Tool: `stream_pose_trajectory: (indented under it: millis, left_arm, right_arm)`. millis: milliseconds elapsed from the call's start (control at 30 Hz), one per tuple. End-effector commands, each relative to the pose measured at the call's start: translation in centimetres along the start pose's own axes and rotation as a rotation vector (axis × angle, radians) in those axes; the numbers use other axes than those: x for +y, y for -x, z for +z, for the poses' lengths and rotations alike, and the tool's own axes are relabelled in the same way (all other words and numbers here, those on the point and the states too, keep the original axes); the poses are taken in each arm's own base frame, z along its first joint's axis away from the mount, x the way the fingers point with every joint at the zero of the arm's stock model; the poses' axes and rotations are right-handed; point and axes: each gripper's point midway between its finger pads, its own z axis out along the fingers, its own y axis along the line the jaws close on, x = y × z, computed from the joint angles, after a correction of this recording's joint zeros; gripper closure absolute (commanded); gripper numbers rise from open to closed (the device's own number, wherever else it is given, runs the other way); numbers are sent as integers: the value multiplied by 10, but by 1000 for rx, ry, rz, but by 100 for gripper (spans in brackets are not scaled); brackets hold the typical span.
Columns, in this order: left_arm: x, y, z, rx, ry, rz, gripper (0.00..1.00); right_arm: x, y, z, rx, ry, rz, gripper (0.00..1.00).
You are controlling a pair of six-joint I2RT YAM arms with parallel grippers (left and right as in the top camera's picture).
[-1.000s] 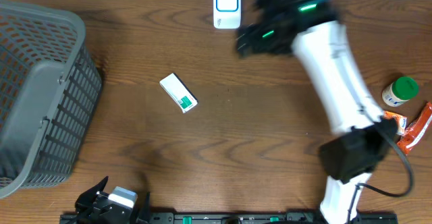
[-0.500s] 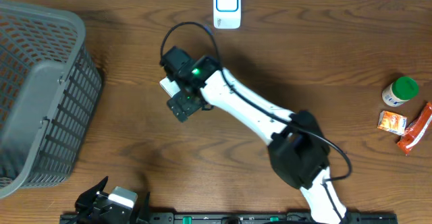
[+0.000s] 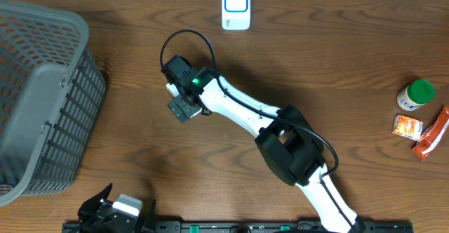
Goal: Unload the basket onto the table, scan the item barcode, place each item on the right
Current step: 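Move the right gripper over the white toothpaste box and grasp it, then lift the toothpaste box and carry it toward the white scanner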
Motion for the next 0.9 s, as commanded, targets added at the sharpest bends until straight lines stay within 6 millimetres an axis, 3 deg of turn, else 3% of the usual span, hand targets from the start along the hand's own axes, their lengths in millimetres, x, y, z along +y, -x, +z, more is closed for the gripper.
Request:
stream_pose_trajectory:
  millis: [0, 200, 367, 500, 667, 867]
  left_arm:
    - [-2, 3, -2, -17, -6, 7, 13]
    - [-2, 3, -2, -17, -5, 7, 14]
    - [-2, 3, -2, -17, -5, 7, 13]
    - [-2, 3, -2, -17, -5, 7, 14]
    - [-2, 3, -2, -17, -5, 7, 14]
    - [-2, 3, -2, -17, -6, 7, 14]
  right_arm:
    - [-2, 6, 4, -23, 16, -2, 1]
    - [6, -5, 4, 27, 100, 8, 5]
    - [2, -20, 11, 71, 102, 16, 7]
    - [-2, -34, 23, 93, 112, 27, 29]
    - [-11, -33, 24, 93, 115, 66, 44]
    - [-15, -41, 17, 141, 161, 101, 46]
